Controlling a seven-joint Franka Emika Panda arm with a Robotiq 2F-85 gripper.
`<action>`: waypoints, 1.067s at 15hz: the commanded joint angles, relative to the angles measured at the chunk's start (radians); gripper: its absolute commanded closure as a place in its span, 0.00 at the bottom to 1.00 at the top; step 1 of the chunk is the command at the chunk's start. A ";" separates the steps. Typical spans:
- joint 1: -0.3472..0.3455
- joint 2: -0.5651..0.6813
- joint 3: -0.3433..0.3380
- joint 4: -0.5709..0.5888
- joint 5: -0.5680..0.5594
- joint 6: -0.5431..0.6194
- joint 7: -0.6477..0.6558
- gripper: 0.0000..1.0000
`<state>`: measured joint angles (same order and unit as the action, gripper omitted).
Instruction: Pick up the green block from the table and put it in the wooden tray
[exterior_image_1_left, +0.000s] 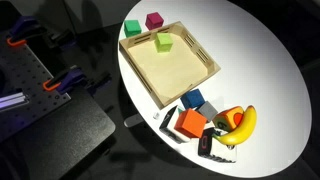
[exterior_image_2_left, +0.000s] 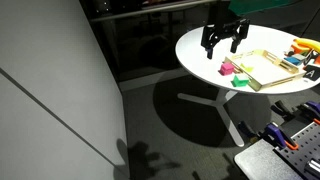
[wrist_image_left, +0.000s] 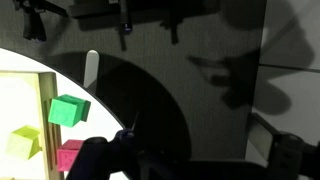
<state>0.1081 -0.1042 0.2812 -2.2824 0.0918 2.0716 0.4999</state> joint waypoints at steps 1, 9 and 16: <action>0.024 0.001 -0.024 0.002 -0.003 -0.001 0.002 0.00; 0.017 0.045 -0.042 0.010 -0.007 0.005 0.007 0.00; 0.013 0.088 -0.104 -0.052 -0.057 0.141 0.027 0.00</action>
<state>0.1135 -0.0076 0.1991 -2.2923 0.0768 2.1304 0.4999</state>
